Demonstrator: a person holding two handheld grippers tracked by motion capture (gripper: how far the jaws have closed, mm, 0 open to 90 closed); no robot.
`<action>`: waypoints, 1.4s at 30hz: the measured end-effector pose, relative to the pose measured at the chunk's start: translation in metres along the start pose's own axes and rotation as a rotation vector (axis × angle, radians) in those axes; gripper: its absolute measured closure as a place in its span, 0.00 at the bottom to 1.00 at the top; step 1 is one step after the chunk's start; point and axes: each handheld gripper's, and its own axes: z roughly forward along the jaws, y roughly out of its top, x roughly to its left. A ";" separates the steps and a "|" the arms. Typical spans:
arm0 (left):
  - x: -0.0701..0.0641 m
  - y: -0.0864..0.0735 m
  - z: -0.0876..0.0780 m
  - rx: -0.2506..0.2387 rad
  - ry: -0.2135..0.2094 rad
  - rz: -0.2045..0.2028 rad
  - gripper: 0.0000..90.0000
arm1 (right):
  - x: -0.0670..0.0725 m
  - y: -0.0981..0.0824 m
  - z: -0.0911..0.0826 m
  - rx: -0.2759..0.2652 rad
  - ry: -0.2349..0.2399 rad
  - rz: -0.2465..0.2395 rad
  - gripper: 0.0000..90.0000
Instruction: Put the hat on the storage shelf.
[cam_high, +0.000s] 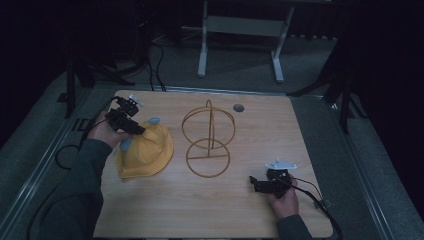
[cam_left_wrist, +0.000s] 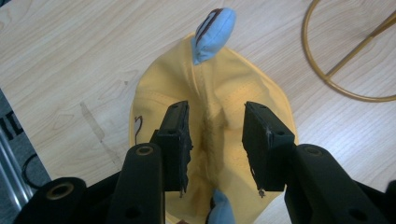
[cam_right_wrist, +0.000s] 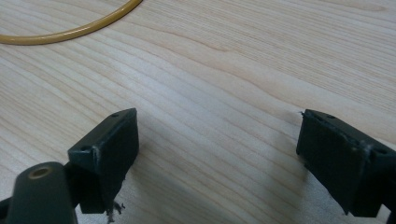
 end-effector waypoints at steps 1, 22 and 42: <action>0.000 0.000 0.001 0.004 0.000 0.000 0.68 | 0.000 0.000 0.000 0.000 0.000 0.000 0.14; -0.001 0.005 0.017 0.086 0.014 0.011 0.71 | 0.000 0.000 0.000 0.000 0.000 0.000 0.14; -0.003 0.007 0.027 0.155 0.015 0.050 0.92 | 0.000 0.000 0.000 0.000 0.000 -0.001 0.14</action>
